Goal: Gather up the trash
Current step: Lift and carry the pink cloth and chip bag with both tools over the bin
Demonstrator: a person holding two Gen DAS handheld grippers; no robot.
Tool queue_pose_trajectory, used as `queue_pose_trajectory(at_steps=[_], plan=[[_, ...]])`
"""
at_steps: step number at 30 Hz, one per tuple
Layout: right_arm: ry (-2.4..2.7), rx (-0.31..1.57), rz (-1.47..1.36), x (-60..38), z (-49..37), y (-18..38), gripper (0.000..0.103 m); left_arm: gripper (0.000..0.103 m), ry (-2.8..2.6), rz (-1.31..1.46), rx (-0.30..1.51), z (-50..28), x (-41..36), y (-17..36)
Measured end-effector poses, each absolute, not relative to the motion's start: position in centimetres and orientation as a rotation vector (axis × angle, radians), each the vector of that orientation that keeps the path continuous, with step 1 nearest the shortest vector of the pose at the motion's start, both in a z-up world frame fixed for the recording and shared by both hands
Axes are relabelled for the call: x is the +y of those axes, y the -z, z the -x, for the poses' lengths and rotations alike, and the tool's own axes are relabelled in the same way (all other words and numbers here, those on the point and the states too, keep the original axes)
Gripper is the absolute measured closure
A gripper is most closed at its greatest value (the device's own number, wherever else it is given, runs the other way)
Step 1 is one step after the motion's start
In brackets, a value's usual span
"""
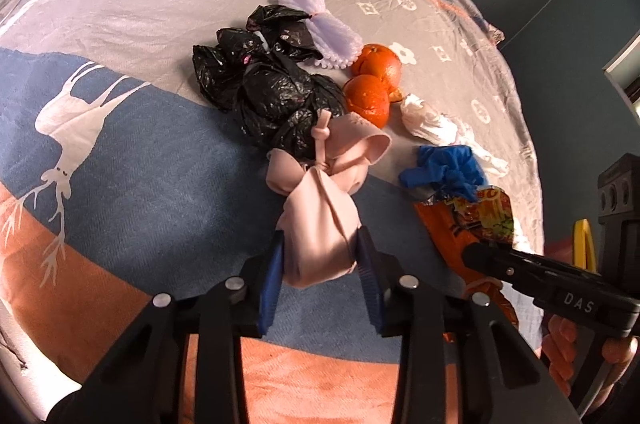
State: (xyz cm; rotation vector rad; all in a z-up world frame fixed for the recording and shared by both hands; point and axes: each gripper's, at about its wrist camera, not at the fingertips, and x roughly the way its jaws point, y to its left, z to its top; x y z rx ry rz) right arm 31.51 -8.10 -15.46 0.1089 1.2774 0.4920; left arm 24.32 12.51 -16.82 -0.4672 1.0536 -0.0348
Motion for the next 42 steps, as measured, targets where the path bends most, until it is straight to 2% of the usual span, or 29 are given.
queue_pose_trajectory(at_steps=[11, 20, 35, 42], plan=[[-0.506, 1.222, -0.118, -9.5, -29.6, 13.4, 0.073, 0.070, 0.038, 0.554, 0.950, -22.1, 14.2, 15.1], [-0.509, 1.173, -0.135, -10.8, -27.8, 10.8, 0.073, 0.070, -0.012, 0.517, 0.855, -20.6, 15.0, 13.1], [-0.503, 1.029, -0.137, -15.8, -22.8, 3.7, 0.073, 0.070, 0.021, 0.422, 0.783, -18.8, 11.6, 8.8], [-0.492, 0.946, -0.173, -19.2, -20.2, 0.6, 0.073, 0.070, 0.065, 0.381, 0.719, -17.4, 9.1, 5.0]])
